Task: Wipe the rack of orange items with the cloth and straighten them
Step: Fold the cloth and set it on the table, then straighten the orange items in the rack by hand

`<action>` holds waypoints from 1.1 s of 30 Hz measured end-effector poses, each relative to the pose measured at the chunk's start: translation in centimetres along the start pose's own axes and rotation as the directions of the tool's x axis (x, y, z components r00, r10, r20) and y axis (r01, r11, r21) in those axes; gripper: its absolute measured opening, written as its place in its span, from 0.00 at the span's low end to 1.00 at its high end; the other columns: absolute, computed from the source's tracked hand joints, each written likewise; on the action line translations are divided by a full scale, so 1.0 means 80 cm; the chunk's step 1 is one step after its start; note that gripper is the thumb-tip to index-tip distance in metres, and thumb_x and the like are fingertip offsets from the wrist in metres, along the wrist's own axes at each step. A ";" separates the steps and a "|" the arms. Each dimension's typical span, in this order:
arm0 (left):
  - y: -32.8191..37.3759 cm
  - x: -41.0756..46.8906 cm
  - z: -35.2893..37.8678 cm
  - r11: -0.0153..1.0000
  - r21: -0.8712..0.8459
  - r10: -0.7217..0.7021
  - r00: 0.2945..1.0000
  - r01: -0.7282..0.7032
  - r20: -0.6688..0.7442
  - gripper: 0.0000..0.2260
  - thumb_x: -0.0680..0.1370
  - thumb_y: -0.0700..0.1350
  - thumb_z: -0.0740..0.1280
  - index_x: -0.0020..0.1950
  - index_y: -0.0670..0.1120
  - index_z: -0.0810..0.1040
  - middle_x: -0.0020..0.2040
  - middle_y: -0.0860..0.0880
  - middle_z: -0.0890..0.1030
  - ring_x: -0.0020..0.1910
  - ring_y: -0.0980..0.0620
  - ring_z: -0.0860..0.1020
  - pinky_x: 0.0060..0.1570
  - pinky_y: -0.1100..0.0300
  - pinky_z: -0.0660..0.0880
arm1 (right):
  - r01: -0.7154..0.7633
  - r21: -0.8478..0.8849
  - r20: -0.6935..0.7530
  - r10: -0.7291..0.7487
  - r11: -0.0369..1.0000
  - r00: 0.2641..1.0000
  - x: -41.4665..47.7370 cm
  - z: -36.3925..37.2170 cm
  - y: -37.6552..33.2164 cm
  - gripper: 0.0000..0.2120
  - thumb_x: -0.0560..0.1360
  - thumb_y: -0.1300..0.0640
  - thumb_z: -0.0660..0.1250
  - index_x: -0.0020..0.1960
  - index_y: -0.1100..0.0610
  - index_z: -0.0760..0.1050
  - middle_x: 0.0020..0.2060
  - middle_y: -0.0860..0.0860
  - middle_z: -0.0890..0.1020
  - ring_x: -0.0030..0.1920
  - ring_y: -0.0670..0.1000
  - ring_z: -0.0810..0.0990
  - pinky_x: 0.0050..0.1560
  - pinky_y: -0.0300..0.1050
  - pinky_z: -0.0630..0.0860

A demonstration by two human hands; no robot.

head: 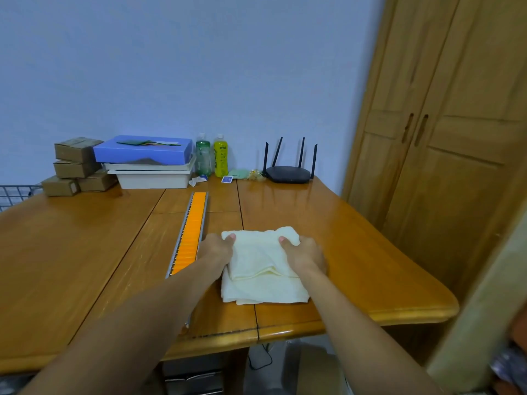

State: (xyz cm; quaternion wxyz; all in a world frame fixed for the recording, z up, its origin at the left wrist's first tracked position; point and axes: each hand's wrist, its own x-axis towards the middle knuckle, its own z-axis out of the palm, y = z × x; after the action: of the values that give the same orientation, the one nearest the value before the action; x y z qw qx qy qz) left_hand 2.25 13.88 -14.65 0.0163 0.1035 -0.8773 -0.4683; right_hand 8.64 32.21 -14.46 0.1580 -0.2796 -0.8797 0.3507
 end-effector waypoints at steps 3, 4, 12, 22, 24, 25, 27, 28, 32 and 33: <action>0.000 -0.002 -0.001 0.999 0.041 0.017 1.000 -0.017 0.018 0.22 0.82 0.54 0.67 0.65 0.37 0.77 0.58 0.39 0.82 0.57 0.40 0.80 0.53 0.49 0.77 | -0.004 -0.099 -0.035 0.000 0.995 0.999 -0.003 0.001 -0.001 0.24 0.76 0.34 0.64 0.60 0.51 0.79 0.53 0.51 0.83 0.50 0.56 0.80 0.43 0.45 0.73; 0.001 -0.002 -0.002 0.998 0.053 0.020 1.000 -0.021 0.023 0.22 0.81 0.55 0.68 0.64 0.37 0.78 0.56 0.40 0.82 0.56 0.40 0.81 0.51 0.50 0.77 | -0.009 -0.141 -0.045 0.002 0.990 0.999 -0.005 0.001 -0.002 0.24 0.76 0.34 0.64 0.60 0.52 0.79 0.53 0.51 0.82 0.50 0.56 0.80 0.42 0.45 0.72; 0.011 -0.012 -0.023 0.985 0.164 0.053 0.998 -0.058 0.036 0.20 0.79 0.57 0.70 0.58 0.41 0.79 0.51 0.42 0.83 0.45 0.41 0.83 0.38 0.49 0.84 | 0.034 -0.358 -0.090 -0.071 0.933 0.993 -0.008 -0.007 -0.005 0.24 0.77 0.35 0.62 0.58 0.54 0.77 0.54 0.51 0.81 0.53 0.55 0.80 0.43 0.45 0.73; 0.021 -0.016 -0.105 0.984 0.154 0.089 0.995 -0.094 0.036 0.12 0.83 0.50 0.66 0.57 0.42 0.77 0.42 0.42 0.83 0.36 0.45 0.84 0.31 0.54 0.83 | 0.227 -0.303 -0.114 -0.271 0.926 0.956 -0.028 -0.030 -0.080 0.19 0.81 0.42 0.61 0.61 0.56 0.70 0.54 0.52 0.80 0.54 0.55 0.78 0.44 0.48 0.73; 0.016 -0.010 -0.129 0.974 0.182 0.126 0.990 -0.134 0.058 0.08 0.83 0.47 0.65 0.54 0.43 0.77 0.44 0.42 0.83 0.38 0.45 0.85 0.34 0.53 0.84 | 0.279 -0.269 -0.080 -0.310 0.922 0.947 -0.033 -0.028 -0.102 0.18 0.81 0.43 0.61 0.62 0.56 0.70 0.54 0.52 0.80 0.53 0.56 0.79 0.45 0.48 0.76; 0.012 -0.006 -0.140 0.967 0.201 0.146 0.986 -0.159 0.074 0.08 0.83 0.47 0.64 0.52 0.43 0.77 0.44 0.42 0.84 0.39 0.44 0.85 0.37 0.52 0.85 | 0.305 -0.245 -0.063 -0.329 0.920 0.942 -0.035 -0.027 -0.113 0.18 0.81 0.43 0.61 0.63 0.55 0.70 0.54 0.52 0.80 0.53 0.56 0.79 0.47 0.50 0.77; 0.004 0.003 -0.161 0.951 0.242 0.178 0.980 -0.194 0.085 0.08 0.83 0.46 0.64 0.49 0.43 0.77 0.45 0.41 0.84 0.41 0.44 0.85 0.42 0.50 0.84 | 0.346 -0.200 -0.028 -0.358 0.917 0.933 -0.038 -0.022 -0.134 0.19 0.81 0.44 0.61 0.65 0.55 0.70 0.55 0.53 0.80 0.54 0.55 0.79 0.50 0.52 0.78; 0.000 0.008 -0.170 0.940 0.267 0.197 0.977 -0.213 0.082 0.08 0.82 0.46 0.64 0.48 0.43 0.78 0.45 0.41 0.84 0.40 0.45 0.85 0.43 0.49 0.84 | 0.364 -0.176 -0.007 -0.371 0.915 0.929 -0.038 -0.018 -0.143 0.19 0.81 0.45 0.61 0.66 0.55 0.70 0.56 0.53 0.80 0.55 0.56 0.79 0.50 0.52 0.78; -0.009 0.034 -0.193 0.873 0.390 0.285 0.955 -0.293 0.080 0.07 0.82 0.46 0.64 0.47 0.45 0.78 0.44 0.44 0.83 0.41 0.48 0.82 0.44 0.51 0.82 | 0.459 -0.082 0.088 -0.452 0.885 0.888 -0.035 0.000 -0.175 0.20 0.82 0.48 0.62 0.69 0.58 0.69 0.61 0.56 0.78 0.59 0.57 0.77 0.48 0.47 0.72; -0.011 0.041 -0.196 0.846 0.437 0.303 0.950 -0.306 0.079 0.07 0.83 0.46 0.64 0.48 0.46 0.78 0.44 0.45 0.82 0.42 0.49 0.81 0.43 0.53 0.81 | 0.472 -0.065 0.105 -0.464 0.879 0.879 -0.032 0.007 -0.181 0.21 0.82 0.49 0.62 0.71 0.58 0.69 0.63 0.56 0.77 0.61 0.57 0.76 0.50 0.47 0.72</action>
State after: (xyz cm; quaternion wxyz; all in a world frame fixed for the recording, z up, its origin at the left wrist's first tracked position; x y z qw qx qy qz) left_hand 1.13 -0.08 -6.84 0.0635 -0.0376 -0.9661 -0.2475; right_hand 4.88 21.74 -4.81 0.1874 -0.0500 -0.9419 0.2743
